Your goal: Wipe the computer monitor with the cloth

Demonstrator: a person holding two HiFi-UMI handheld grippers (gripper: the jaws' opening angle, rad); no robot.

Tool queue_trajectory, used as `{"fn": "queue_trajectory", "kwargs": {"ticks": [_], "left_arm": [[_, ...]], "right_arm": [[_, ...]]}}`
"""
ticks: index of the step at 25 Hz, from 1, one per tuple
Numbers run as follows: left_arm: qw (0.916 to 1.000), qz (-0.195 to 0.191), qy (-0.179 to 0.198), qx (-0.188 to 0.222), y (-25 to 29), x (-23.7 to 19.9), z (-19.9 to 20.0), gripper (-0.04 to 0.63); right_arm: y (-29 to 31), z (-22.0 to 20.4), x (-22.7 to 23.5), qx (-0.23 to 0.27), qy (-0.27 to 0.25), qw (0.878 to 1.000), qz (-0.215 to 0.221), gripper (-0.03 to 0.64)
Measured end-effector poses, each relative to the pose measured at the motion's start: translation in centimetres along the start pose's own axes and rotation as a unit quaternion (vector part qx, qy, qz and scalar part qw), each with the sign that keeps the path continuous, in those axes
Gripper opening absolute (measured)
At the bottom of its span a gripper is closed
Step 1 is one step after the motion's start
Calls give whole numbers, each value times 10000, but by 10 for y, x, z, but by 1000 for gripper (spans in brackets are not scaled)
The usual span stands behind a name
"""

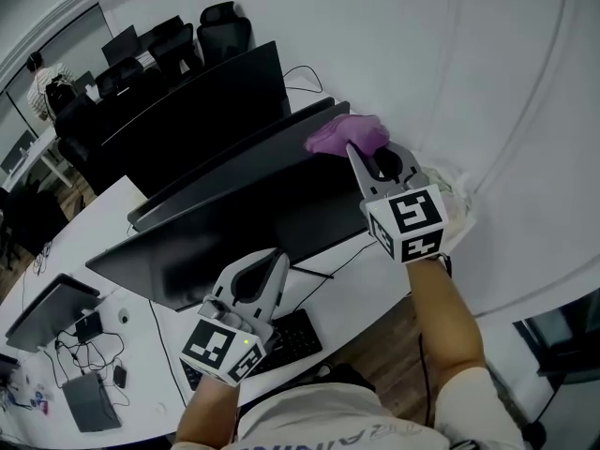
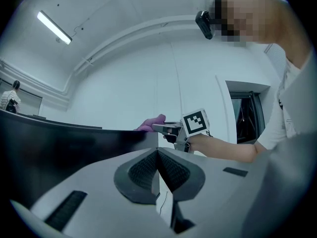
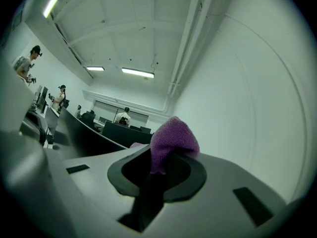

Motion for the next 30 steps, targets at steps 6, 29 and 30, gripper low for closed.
{"fn": "queue_trajectory", "kwargs": {"ticks": [6, 29, 30], "left_arm": [[9998, -192, -2, -8, 18, 5, -1, 5], [9981, -572, -49, -232, 42, 13, -18, 5], [9980, -577, -47, -237, 42, 13, -18, 5]], "right_arm": [[1, -3, 19, -22, -16, 9999, -161, 63], [5, -20, 87, -214, -35, 9967, -779, 63], [5, -21, 88, -225, -20, 9967, -781, 63]]}}
Point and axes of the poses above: the fingertips, and each gripper's own axes: y forward along the fingers, x to its right, z out of its top, the point moved 1 cm from there along -y, backward along the fingers, and after that the axes turned 11 degrees about -z, right-handed, at the moved point
